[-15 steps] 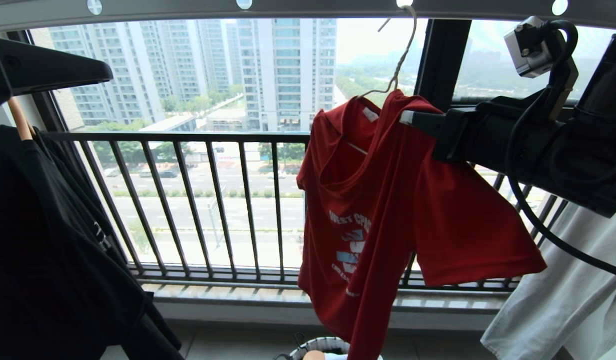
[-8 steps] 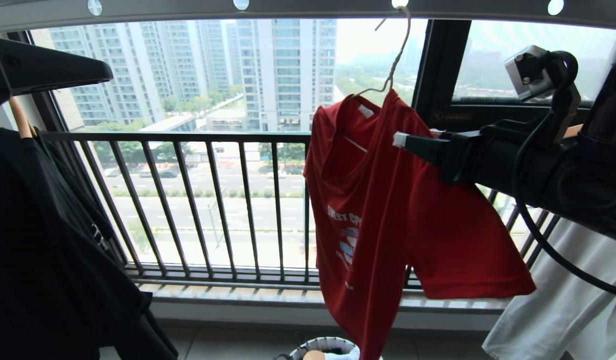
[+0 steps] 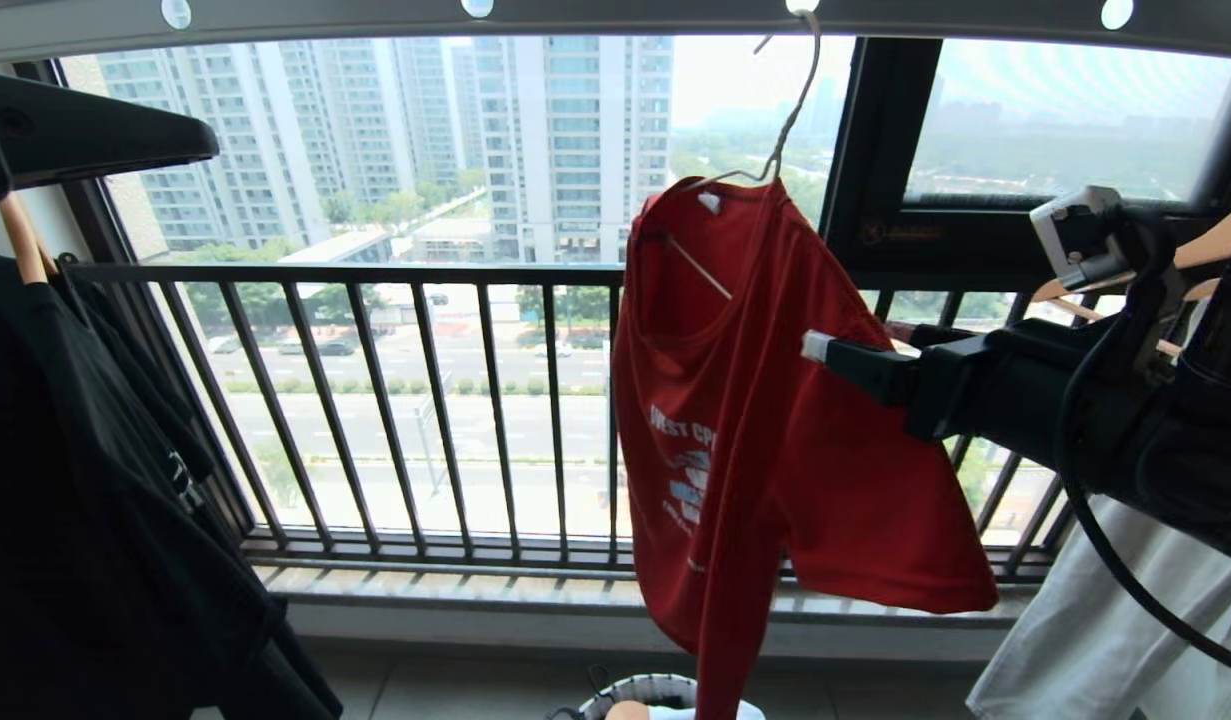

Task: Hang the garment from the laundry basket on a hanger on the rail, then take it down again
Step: Hang the clothes rack on the clothesline

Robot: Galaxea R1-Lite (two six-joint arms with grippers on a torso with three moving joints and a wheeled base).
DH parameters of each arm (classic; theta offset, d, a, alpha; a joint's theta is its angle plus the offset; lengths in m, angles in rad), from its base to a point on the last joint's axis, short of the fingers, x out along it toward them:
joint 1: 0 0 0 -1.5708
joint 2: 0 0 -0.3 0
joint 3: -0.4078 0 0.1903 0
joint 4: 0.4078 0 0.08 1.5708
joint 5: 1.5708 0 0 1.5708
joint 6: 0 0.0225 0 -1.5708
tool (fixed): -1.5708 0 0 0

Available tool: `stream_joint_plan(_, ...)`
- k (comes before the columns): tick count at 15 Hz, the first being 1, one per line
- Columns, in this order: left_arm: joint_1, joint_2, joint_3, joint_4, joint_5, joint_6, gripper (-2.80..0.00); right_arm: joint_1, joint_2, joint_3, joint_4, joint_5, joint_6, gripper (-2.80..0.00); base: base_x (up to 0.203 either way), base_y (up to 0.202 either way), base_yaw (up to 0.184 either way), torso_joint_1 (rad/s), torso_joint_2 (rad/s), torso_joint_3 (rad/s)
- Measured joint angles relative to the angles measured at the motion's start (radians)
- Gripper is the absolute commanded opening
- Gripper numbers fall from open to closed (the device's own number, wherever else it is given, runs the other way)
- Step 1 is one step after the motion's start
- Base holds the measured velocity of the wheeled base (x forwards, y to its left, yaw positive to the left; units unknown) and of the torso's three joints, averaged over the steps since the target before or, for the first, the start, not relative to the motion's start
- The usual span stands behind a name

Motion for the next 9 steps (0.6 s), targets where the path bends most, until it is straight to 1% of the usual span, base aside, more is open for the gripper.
stream_joint_plan(5, 0.000, -0.002, 0.000, 0.000, -0.001, 0.000, -2.80, -0.014, -0.076, 0.119, -0.002, 0.002, 0.003, 0.00, 0.000, 0.000, 0.000, 0.000, 0.00, 0.000)
stream_joint_plan(9, 0.000, -0.005, 0.001, 0.000, -0.001, 0.001, -2.80, -0.022, -0.158, 0.188, -0.001, 0.002, 0.001, 0.00, 0.000, 0.000, 0.000, 0.000, 0.00, 0.000)
